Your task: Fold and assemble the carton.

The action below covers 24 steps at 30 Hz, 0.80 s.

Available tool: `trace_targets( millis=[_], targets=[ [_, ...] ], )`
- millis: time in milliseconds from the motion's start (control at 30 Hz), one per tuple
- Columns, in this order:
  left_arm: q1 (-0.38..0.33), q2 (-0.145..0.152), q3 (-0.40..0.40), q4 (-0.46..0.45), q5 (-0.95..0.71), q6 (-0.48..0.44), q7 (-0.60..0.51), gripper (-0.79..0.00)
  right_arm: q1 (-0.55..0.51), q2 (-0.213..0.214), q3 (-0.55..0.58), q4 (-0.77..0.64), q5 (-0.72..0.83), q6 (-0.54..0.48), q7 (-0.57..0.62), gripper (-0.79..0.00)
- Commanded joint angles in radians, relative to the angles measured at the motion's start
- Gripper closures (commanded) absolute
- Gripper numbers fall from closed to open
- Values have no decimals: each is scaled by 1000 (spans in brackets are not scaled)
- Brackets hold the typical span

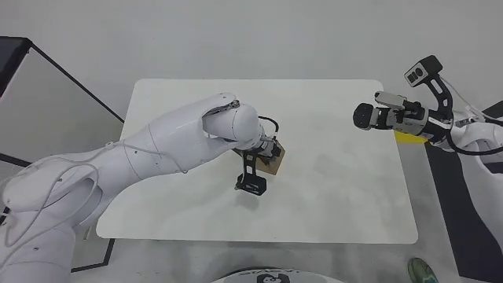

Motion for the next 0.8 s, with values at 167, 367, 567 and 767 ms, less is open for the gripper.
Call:
trace_targets(
  millis=[167,367,567,767],
  targets=[
    [31,2,0,28,0,-21,-121,0,0,0,0,0,0,0,0,-785],
    [61,-10,0,47,0,-79,-193,0,0,0,0,0,0,0,0,-785],
    [68,-27,0,80,0,-90,-202,0,0,0,0,0,0,0,0,-785],
    [73,-45,0,109,0,-103,-199,0,0,0,0,0,0,0,0,-785]
  ],
)
